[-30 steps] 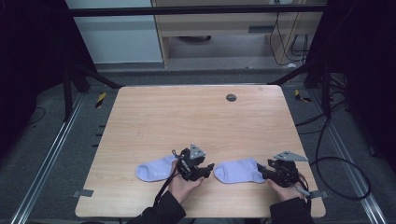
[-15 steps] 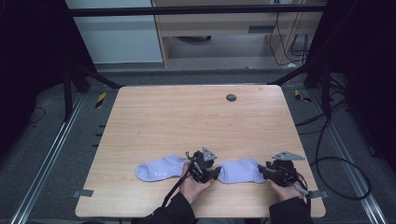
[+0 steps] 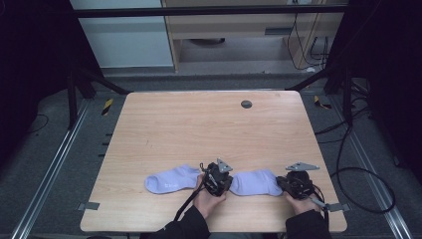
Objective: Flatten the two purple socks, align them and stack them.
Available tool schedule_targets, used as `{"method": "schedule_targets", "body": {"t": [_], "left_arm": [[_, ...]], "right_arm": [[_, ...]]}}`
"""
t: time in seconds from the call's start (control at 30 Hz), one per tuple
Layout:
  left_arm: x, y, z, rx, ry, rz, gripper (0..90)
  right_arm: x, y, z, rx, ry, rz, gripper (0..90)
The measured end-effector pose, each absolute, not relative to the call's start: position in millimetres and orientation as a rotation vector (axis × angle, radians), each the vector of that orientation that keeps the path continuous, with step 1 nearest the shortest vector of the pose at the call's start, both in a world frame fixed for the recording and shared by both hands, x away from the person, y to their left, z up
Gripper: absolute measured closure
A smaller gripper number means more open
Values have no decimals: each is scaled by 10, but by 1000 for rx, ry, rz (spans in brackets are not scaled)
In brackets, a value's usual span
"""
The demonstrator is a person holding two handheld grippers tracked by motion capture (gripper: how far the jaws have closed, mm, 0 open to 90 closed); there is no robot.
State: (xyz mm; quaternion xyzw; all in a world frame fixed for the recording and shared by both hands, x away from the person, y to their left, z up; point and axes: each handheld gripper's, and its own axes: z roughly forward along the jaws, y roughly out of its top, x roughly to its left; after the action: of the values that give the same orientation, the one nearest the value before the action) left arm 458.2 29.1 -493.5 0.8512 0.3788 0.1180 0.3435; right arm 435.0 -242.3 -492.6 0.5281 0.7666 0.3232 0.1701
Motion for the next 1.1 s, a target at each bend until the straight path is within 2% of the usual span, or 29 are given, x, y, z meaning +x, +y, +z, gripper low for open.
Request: {"method": "schedule_targets", "body": {"t": [0.53,1.1], "left_arm": [[4420,739,-4593,2193,926,252,888],[4210,1292,-4647,2234,938,261,887]], "right_arm": [[4154,-2181,-4521,1379,2163,1110,869],[4044,-1696,-4629,1308,2306,1140,868]]}}
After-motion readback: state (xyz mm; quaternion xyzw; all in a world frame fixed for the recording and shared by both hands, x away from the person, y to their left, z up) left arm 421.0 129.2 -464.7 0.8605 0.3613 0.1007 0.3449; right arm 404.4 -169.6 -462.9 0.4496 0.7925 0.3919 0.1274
